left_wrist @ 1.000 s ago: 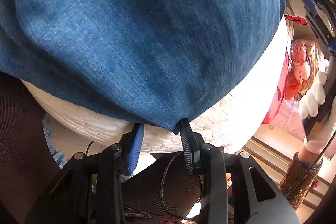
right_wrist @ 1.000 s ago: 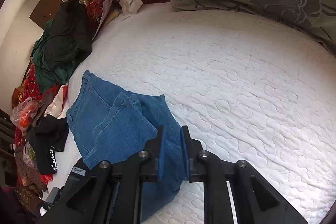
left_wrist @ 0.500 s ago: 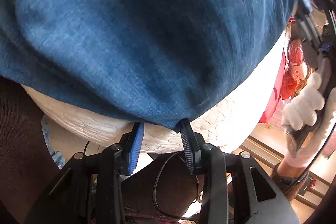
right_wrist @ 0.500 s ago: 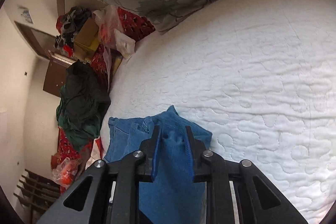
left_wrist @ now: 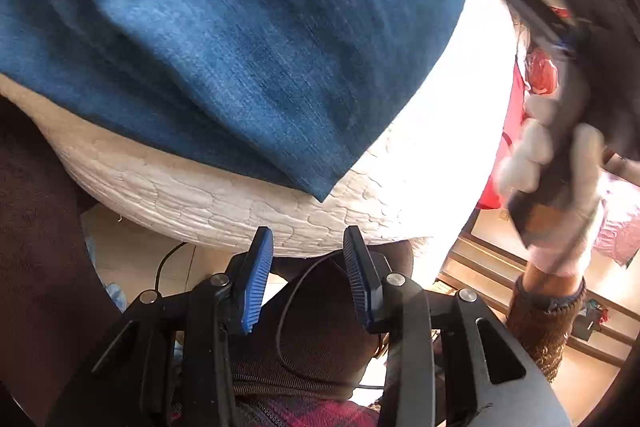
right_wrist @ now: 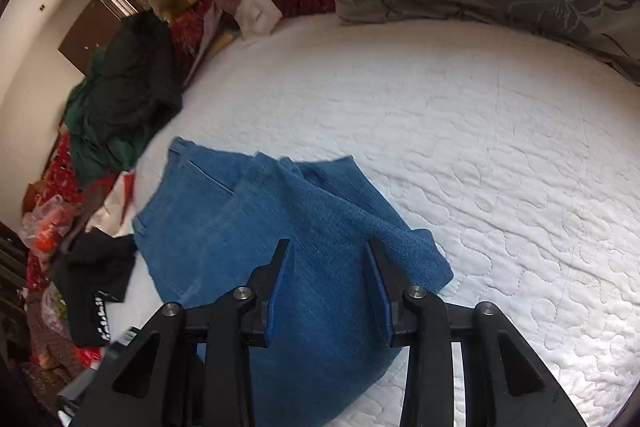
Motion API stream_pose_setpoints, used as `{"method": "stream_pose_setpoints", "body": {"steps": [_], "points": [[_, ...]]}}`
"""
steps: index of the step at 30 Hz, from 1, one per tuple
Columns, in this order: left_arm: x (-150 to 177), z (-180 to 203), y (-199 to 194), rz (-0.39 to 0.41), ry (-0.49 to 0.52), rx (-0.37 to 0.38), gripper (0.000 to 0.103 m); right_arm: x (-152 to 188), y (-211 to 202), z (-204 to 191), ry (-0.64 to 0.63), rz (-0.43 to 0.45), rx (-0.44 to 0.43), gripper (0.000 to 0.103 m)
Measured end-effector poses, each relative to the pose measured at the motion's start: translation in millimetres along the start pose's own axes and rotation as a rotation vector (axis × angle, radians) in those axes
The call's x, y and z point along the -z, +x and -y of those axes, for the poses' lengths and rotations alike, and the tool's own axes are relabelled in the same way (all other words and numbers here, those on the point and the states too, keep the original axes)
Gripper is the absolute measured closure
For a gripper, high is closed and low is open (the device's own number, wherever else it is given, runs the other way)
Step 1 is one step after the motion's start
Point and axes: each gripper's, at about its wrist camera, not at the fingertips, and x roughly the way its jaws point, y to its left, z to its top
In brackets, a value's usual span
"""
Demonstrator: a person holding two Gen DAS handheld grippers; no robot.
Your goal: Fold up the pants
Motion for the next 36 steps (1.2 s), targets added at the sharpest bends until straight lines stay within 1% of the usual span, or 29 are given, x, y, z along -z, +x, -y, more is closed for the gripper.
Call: {"method": "stream_pose_setpoints", "body": {"steps": [1,2,3,4,5,6,7,8,9,10,13,14,15,16,17,19,21,24,26,29,31,32,33,35,36], "points": [[3.2,-0.7,-11.2,0.024,0.011,0.012,0.069,1.6,5.6,-1.4,-0.001,0.003,0.019,0.066],[5.7,-2.7,-24.1,0.051,0.02,0.024,0.069,-0.3,0.2,-7.0,0.0,0.027,0.027,0.065],[7.2,-6.6,-38.6,0.086,0.024,0.032,0.069,-3.5,-6.4,-12.2,0.008,0.035,0.008,0.062],[7.3,-13.1,-54.0,0.127,0.019,0.038,0.068,-6.4,-14.1,-17.3,0.014,0.048,-0.026,0.062],[5.3,-20.8,-68.5,0.166,0.005,0.045,0.068,-9.4,-23.1,-23.6,0.006,0.073,-0.042,0.062],[1.2,-27.8,-80.6,0.196,-0.008,0.05,0.068,-11.9,-31.1,-29.9,-0.008,0.1,-0.038,0.06],[-4.0,-32.8,-89.4,0.219,-0.019,0.06,0.068,-14.2,-36.8,-35.6,-0.019,0.117,-0.035,0.058],[-9.6,-37.3,-96.3,0.238,-0.035,0.072,0.068,-17.6,-39.7,-40.3,-0.027,0.131,-0.039,0.053],[-15.4,-39.4,-99.9,0.248,-0.049,0.086,0.068,-21.4,-40.3,-45.0,-0.03,0.141,-0.044,0.052],[-21.7,-38.2,-100.3,0.25,-0.046,0.095,0.068,-25.3,-38.2,-48.2,-0.032,0.148,-0.048,0.052],[-42.8,-33.9,-92.3,0.263,-0.046,0.032,0.068,-38.0,-18.8,-56.0,-0.021,0.155,-0.04,0.052],[-48.3,-36.2,-84.8,0.254,-0.058,0.01,0.068,-40.8,-9.5,-53.2,-0.007,0.139,-0.038,0.052],[-53.8,-44.3,-79.5,0.235,-0.082,-0.011,0.068,-43.0,5.6,-52.0,0.005,0.104,-0.02,0.052],[-58.5,-53.0,-69.5,0.21,-0.11,-0.01,0.068,-42.0,19.7,-45.9,0.016,0.057,0.016,0.053],[-61.7,-62.0,-61.3,0.186,-0.134,0.001,0.068,-41.1,31.2,-43.4,0.02,0.032,0.038,0.052],[-60.3,-72.2,-62.5,0.18,-0.162,0.058,0.068,-43.1,29.7,-46.9,0.009,0.041,0.054,0.051],[-55.9,-72.4,-69.8,0.176,-0.138,0.065,0.068,-45.4,20.5,-50.6,0.005,0.031,0.057,0.051],[-39.9,-71.1,-83.2,0.185,-0.077,0.063,0.068,-46.5,-4.8,-56.7,0.005,0.075,0.042,0.051],[-28.1,-78.0,-98.3,0.201,-0.057,0.106,0.068,-49.4,-19.4,-64.0,0.007,0.106,0.017,0.05],[-14.6,-98.9,-132.2,0.283,-0.051,0.151,0.068,-58.9,-27.5,-86.2,-0.031,0.11,-0.011,0.047],[-7.7,-121.5,-155.8,0.36,-0.078,0.178,0.068,-66.7,-23.3,-105.8,-0.074,0.091,-0.022,0.047],[-3.5,-136.7,-166.3,0.399,-0.108,0.193,0.067,-70.7,-19.4,-116.0,-0.095,0.081,-0.025,0.047],[-0.6,-154.4,-175.7,0.432,-0.151,0.211,0.061,-74.7,-15.0,-125.2,-0.109,0.07,-0.029,0.047],[-1.7,-196.0,-194.1,0.486,-0.252,0.279,0.052,-82.2,-4.1,-143.2,-0.127,0.046,-0.042,0.047],[-4.1,-214.7,-201.4,0.507,-0.297,0.311,0.051,-85.6,1.9,-151.8,-0.135,0.034,-0.045,0.047]]}}
